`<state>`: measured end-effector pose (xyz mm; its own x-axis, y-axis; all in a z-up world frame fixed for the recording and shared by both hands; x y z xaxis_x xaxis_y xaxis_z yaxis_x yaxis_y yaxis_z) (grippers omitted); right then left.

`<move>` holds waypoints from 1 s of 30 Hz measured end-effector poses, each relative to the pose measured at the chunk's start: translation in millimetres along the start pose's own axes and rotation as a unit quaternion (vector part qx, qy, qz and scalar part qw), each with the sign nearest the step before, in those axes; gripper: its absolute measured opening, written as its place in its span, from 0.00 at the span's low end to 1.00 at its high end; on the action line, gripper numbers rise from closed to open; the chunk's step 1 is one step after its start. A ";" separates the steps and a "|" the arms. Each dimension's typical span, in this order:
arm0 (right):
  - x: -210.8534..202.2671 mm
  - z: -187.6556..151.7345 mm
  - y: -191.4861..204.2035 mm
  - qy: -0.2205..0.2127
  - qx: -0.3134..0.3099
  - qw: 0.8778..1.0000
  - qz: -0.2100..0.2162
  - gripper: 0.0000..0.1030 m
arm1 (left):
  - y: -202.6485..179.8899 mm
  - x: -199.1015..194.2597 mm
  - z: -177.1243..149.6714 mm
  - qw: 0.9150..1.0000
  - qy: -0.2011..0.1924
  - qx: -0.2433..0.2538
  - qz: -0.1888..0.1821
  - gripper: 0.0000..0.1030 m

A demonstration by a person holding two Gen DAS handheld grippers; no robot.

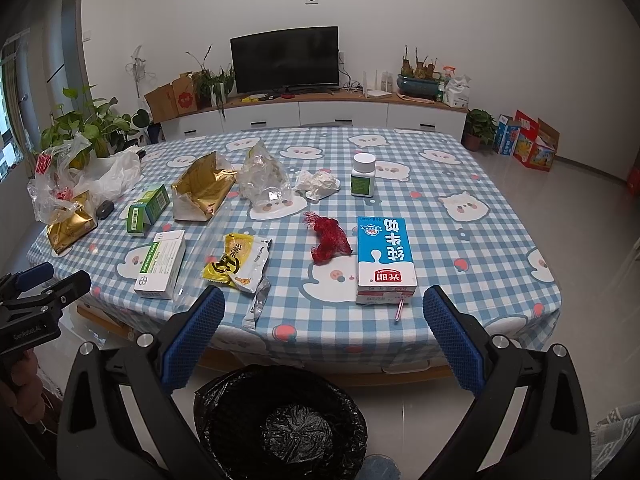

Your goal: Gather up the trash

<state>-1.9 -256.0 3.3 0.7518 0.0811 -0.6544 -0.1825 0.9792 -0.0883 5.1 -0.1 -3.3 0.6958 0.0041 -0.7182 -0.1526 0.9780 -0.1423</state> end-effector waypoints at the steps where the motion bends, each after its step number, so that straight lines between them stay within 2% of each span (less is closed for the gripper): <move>1: 0.2 0.1 -0.3 0.000 0.001 1.000 0.000 0.93 | -0.5 0.1 -0.5 1.000 0.000 0.000 0.000 0.93; 30: 0.4 0.3 -1.0 0.002 0.002 1.000 0.000 0.93 | -3.4 0.9 -3.6 1.000 0.002 0.006 -0.007 0.93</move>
<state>-1.2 -256.9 3.3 0.7499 0.0803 -0.6567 -0.1792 0.9802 -0.0848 3.7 -4.2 -5.9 0.6952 -0.0108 -0.7187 -0.1347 0.9802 -0.1449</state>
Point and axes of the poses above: each gripper's, at about its wrist camera, not at the fingertips, and x roughly the way its jaws point, y to its left, z to its top, the point moved 1 cm from there along x, roughly the way its jaws point, and after that the axes turned 9 degrees about -x, right-handed, at the moved point
